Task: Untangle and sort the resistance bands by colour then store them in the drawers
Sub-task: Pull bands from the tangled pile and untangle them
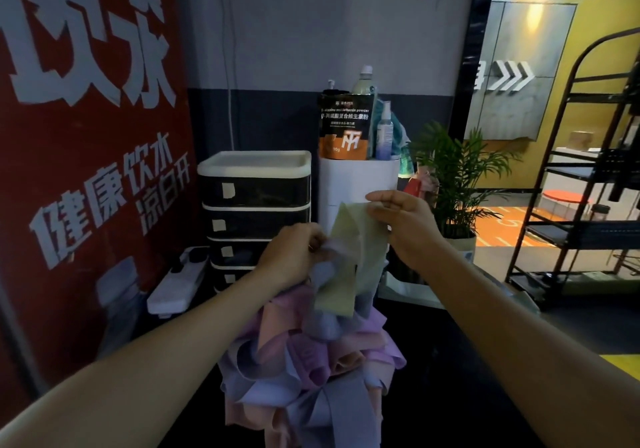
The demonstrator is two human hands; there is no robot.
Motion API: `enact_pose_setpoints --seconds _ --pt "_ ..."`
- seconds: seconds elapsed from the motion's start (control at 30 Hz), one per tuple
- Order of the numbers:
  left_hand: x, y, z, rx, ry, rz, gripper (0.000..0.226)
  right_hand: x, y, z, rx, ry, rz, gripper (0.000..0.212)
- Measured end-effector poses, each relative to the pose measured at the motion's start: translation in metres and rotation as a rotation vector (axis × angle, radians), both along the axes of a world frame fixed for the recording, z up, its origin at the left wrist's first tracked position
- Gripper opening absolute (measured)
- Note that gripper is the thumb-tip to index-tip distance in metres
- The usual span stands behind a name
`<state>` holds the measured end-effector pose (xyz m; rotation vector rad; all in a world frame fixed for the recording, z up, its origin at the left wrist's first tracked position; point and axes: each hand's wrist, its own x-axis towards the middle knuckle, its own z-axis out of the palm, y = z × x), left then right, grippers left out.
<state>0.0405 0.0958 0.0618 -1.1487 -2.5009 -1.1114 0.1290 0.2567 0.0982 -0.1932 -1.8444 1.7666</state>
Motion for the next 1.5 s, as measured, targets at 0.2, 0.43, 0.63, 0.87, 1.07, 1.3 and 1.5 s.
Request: enact_pose_setpoints --seconds 0.2,0.43,0.63,0.87,1.07,1.3,1.5 --pt "-0.021 -0.028 0.007 0.055 0.046 0.204 0.015 0.008 0.042 -0.001 -0.198 0.019 -0.281 0.010" --pt "-0.033 -0.050 0.001 -0.007 -0.010 0.352 0.022 0.010 0.042 -0.011 -0.100 -0.029 -0.287 0.017" --pt "-0.036 -0.047 0.003 -0.244 -0.084 0.388 0.030 0.013 0.029 0.001 0.009 -0.007 -0.189 0.021" --pt "0.015 -0.001 0.021 0.025 -0.288 -0.270 0.032 0.017 0.009 0.031 -0.044 0.093 0.060 0.032" --pt "0.023 0.015 0.002 0.082 -0.293 -0.373 0.027 0.016 0.007 0.034 -0.038 0.069 0.115 0.038" --pt "0.004 -0.016 0.018 0.460 -0.615 -0.105 0.023 0.007 0.005 0.021 0.138 -0.078 0.104 0.044" --pt "-0.008 -0.032 0.014 0.344 -0.707 -0.155 0.023 -0.007 -0.004 0.021 -0.065 0.000 0.055 0.031"
